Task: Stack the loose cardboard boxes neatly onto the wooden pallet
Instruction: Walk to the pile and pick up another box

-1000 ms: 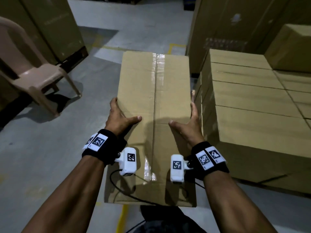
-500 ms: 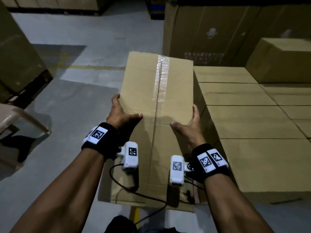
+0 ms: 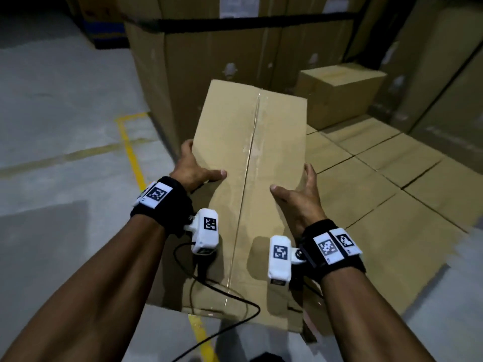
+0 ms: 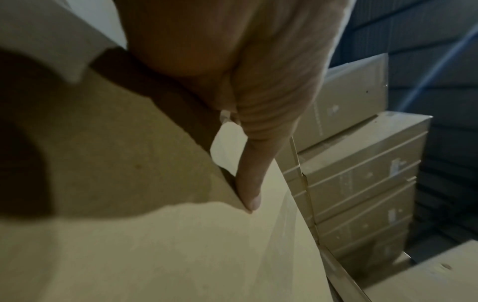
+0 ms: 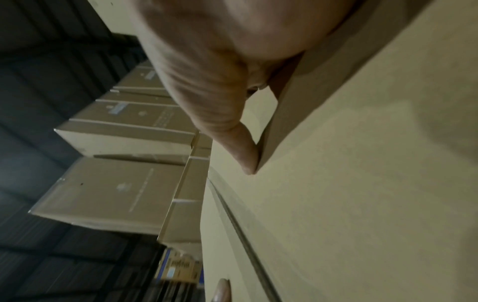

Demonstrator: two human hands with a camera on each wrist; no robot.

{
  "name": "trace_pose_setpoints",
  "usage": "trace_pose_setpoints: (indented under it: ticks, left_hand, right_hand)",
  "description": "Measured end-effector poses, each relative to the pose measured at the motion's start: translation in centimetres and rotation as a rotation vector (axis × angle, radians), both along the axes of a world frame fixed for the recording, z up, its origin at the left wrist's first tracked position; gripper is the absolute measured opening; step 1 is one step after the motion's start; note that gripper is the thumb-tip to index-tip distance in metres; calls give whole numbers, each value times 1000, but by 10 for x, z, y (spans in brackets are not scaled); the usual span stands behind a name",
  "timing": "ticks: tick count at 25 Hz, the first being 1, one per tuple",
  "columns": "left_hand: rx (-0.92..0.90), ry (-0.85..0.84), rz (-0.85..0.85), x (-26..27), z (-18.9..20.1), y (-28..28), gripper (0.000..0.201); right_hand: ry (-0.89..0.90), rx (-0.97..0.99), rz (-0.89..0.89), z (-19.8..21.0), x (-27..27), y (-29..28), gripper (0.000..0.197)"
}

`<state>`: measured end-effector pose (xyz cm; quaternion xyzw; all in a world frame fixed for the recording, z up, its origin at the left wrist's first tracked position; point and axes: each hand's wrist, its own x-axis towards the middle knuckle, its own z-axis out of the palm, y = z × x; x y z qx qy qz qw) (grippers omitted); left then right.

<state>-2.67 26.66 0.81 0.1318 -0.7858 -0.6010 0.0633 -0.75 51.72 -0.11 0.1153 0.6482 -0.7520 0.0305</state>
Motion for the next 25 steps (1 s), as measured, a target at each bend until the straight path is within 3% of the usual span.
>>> trace_pose_setpoints:
  ticks: [5, 8, 13, 17, 25]
  left_hand:
    - [-12, -37, -231, -96, 16, 14, 109]
    - [-19, -64, -343, -150, 12, 29, 123]
    - [-75, -103, -423, -242, 2, 64, 112]
    - [-78, -148, -504, -324, 2, 90, 116]
    - [-181, -160, -680, -454, 1, 148, 114]
  right_hand:
    - [30, 39, -215, 13, -41, 9, 107]
    - [21, 11, -305, 8, -74, 20, 109]
    - [28, -22, -406, -7, -146, 43, 108]
    - [-36, 111, -496, -3, -214, 63, 104]
    - [-105, 132, -629, -2, -306, 94, 105]
